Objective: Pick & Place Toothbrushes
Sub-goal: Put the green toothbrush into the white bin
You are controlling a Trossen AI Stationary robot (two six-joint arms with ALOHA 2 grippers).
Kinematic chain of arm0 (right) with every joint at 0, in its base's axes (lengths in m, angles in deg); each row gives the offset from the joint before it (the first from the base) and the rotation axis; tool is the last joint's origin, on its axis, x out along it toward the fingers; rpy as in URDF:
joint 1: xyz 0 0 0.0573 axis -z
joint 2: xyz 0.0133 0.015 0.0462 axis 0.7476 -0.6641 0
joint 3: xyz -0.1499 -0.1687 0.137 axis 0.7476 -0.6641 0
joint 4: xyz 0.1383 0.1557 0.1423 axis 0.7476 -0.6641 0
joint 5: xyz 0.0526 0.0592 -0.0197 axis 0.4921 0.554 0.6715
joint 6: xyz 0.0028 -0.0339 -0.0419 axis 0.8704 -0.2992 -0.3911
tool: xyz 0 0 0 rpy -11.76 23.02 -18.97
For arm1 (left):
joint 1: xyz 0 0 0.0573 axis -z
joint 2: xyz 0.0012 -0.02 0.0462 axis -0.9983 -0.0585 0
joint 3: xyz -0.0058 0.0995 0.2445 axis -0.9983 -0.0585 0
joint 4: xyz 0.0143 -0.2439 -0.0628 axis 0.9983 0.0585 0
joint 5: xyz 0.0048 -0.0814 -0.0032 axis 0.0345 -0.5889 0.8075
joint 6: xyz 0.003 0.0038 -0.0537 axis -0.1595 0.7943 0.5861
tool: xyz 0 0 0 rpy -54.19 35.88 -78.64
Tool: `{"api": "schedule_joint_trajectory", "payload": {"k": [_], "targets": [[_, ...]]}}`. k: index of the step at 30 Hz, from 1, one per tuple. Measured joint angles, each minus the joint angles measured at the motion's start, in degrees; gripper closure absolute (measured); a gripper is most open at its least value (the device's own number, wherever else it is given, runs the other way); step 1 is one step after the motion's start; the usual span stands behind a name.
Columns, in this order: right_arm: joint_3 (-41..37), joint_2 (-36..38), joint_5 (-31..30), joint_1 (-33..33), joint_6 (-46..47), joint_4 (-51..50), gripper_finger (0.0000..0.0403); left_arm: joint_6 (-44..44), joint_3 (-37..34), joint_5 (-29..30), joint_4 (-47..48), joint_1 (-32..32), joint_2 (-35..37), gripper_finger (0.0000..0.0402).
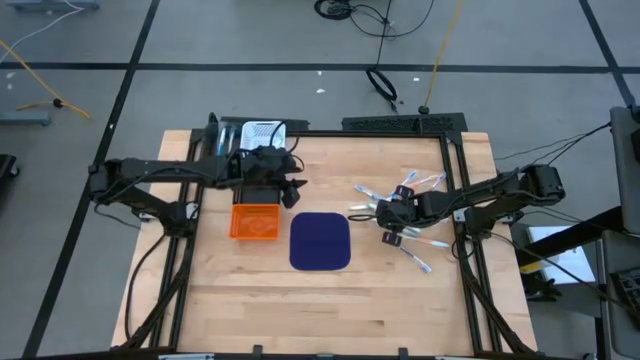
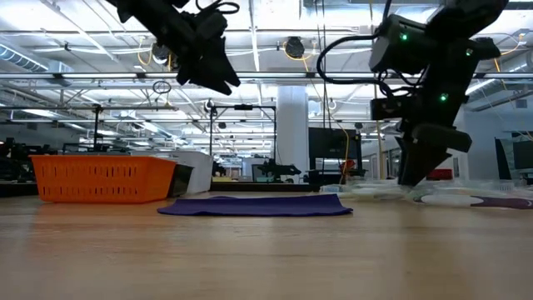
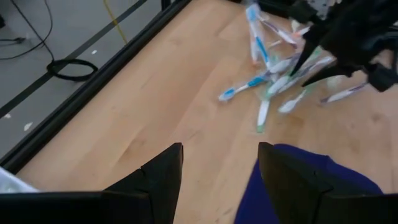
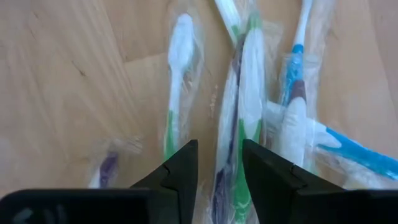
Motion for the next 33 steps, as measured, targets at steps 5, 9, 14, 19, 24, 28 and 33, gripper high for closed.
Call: {"api": "schedule_joint_trajectory", "payload": {"k": [5,9,14,19,24,28,33], "targets": [[-0.1,0.02,0.0,0.0,0.0,0.34,0.0336,-0.02,-0.02,0.21,-1.51,1.36,0.0,0.019],[-0.12,0.02,-0.45,0.0,0.54,0.52,0.0394,-0.02,-0.02,0.36,-1.55,2.16,0.0,0.019],[-0.12,0.98,-2.86,0.0,1.44,1.34,0.0402,-0.04,-0.02,0.35,-1.57,2.54,0.0,0.019],[-0.12,4.68,-2.53,0.0,1.48,3.32,0.0402,-0.02,-0.02,0.38,-1.62,2.54,0.0,0.019],[-0.11,10.08,-1.57,0.0,1.28,3.67,0.0402,-0.02,-0.04,0.38,-1.73,2.54,-0.02,0.019],[-0.08,14.15,-1.62,0.0,0.37,4.69,0.0403,0.08,-0.04,0.38,-1.81,2.73,-0.02,0.019],[-0.08,18.44,-1.81,0.0,-2.0,8.64,0.0403,0.56,-0.04,0.39,-3.44,3.32,-0.02,0.019]]}}
